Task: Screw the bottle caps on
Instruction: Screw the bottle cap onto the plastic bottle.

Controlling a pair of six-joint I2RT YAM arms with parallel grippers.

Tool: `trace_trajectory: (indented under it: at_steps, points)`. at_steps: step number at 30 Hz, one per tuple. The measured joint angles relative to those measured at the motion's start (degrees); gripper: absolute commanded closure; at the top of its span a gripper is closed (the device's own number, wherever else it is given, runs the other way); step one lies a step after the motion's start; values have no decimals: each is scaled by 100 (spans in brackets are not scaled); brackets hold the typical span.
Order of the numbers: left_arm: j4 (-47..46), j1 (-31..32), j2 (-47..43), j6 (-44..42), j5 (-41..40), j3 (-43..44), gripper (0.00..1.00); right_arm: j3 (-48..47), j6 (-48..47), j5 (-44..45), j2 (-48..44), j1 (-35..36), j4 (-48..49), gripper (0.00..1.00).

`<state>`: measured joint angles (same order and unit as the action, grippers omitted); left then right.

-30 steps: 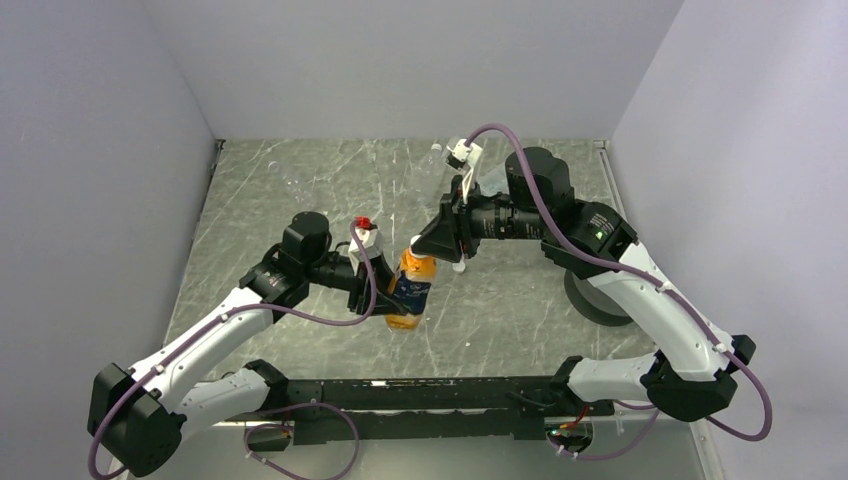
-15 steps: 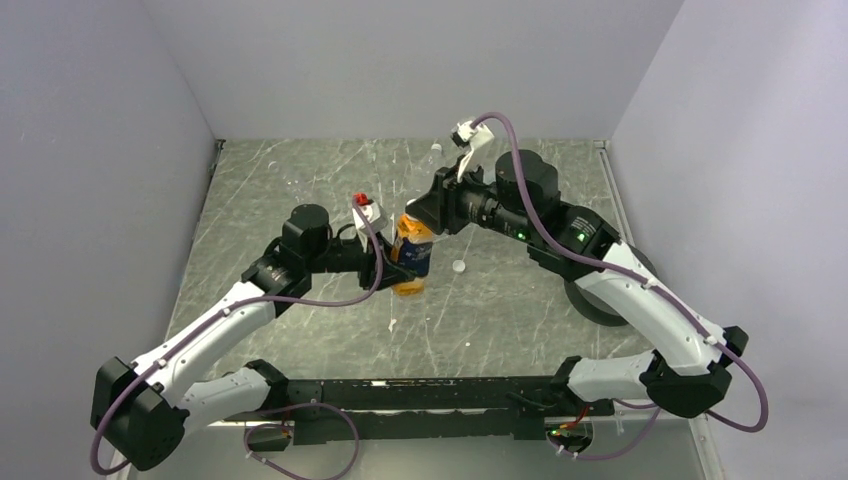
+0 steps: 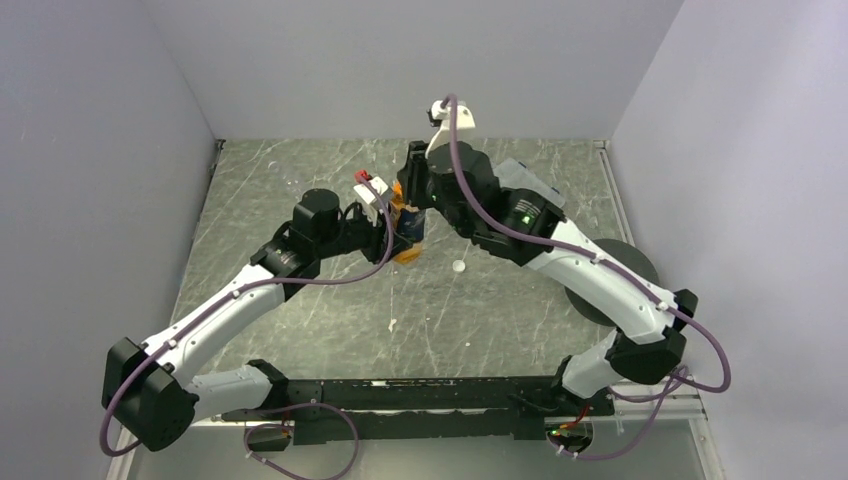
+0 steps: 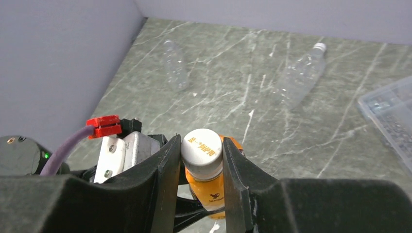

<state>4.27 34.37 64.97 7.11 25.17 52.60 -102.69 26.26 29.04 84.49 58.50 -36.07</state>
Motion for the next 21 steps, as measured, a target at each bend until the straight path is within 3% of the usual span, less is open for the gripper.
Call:
trace_trajectory:
  at_steps: [6,16,21]
  points:
    - [280,24,94,13,-210,83,100,-153,15,975,323,286,-168,100]
    - [527,37,85,214,-361,195,100,-533,129,1493,706,369,-358,100]
    - [595,35,81,232,-365,251,100,-909,188,1506,903,369,-645,89]
